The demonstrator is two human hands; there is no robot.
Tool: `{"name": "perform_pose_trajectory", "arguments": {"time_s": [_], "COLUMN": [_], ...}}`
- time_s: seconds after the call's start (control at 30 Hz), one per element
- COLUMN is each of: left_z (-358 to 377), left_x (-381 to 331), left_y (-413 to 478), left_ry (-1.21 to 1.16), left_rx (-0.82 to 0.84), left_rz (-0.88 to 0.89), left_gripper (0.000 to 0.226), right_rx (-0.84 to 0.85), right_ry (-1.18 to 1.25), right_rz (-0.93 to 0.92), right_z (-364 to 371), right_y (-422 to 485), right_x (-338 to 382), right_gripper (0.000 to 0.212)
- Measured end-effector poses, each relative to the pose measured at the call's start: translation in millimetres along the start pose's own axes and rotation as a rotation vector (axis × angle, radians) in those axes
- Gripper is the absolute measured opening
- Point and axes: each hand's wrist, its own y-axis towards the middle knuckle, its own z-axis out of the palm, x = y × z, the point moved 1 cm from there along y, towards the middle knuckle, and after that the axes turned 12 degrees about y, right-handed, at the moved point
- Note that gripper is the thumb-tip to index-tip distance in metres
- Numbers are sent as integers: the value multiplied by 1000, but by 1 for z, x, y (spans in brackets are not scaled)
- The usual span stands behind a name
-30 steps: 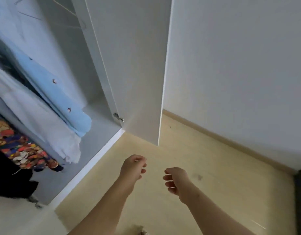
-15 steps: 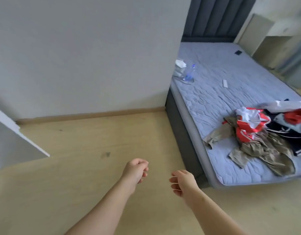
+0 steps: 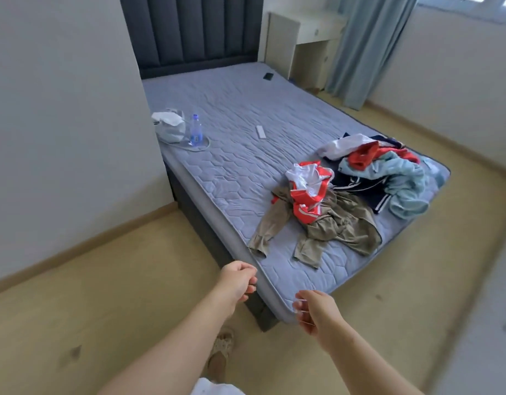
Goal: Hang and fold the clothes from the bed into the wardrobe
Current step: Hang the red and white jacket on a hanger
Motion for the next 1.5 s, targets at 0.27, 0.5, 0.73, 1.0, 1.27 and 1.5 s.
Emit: {"name": "perform_pose_trajectory", "arguments": {"time_s": [0.27, 0.5, 0.73, 1.0, 1.27, 1.5], "left_z": [14, 67, 157, 239, 285, 324], "left_x": [-113, -179, -221, -269, -269, -243], "left_y": [107, 192, 292, 374, 455, 525], "left_ry": [121, 264, 231, 3, -599, -442], "left_rx": [79, 127, 40, -72, -145, -64], "left_rz": [73, 51, -123, -306, -509, -703], "left_gripper": [17, 14, 18, 20, 16, 29], "right_rx": [-64, -100, -89, -14, 51, 85], "right_ry": [108, 175, 3, -308, -404, -673], "right_rz": [-32, 8, 55, 26, 109, 77], "right_z": [28, -2, -50, -68, -79, -100], "right_y": [76, 143, 273, 379, 463, 529], "right_x": [103, 169, 252, 353, 364, 332], "right_gripper": [13, 21, 25, 30, 24, 17]}}
